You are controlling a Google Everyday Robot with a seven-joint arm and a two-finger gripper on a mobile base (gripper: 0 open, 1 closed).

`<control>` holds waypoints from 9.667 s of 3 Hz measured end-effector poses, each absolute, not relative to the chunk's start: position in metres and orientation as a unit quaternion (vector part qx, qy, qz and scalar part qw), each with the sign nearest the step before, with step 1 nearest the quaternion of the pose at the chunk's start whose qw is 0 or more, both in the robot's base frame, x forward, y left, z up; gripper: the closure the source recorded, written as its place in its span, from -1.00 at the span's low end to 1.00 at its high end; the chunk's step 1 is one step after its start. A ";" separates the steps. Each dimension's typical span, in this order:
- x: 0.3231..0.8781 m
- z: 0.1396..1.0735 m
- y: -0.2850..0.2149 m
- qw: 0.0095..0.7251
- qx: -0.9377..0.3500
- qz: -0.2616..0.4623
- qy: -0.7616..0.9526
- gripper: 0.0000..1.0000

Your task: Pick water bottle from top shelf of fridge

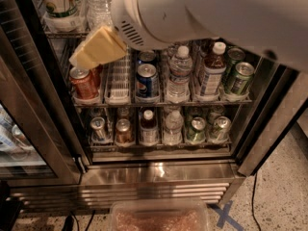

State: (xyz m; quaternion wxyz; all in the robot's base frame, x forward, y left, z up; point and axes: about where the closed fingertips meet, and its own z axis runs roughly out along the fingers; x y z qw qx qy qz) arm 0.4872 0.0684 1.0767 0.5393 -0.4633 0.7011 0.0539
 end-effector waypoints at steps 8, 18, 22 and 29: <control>0.524 1.130 0.077 0.660 -0.351 -0.014 0.664 -0.26; 0.622 1.103 0.079 0.713 -0.168 -0.061 0.678 -0.44; 0.628 1.096 0.091 0.711 -0.173 -0.048 0.680 0.92; 0.593 1.126 0.071 0.756 -0.179 -0.053 0.627 1.00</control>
Offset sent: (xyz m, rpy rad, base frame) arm 0.0823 -0.0240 -0.0135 0.0964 -0.0839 -0.2912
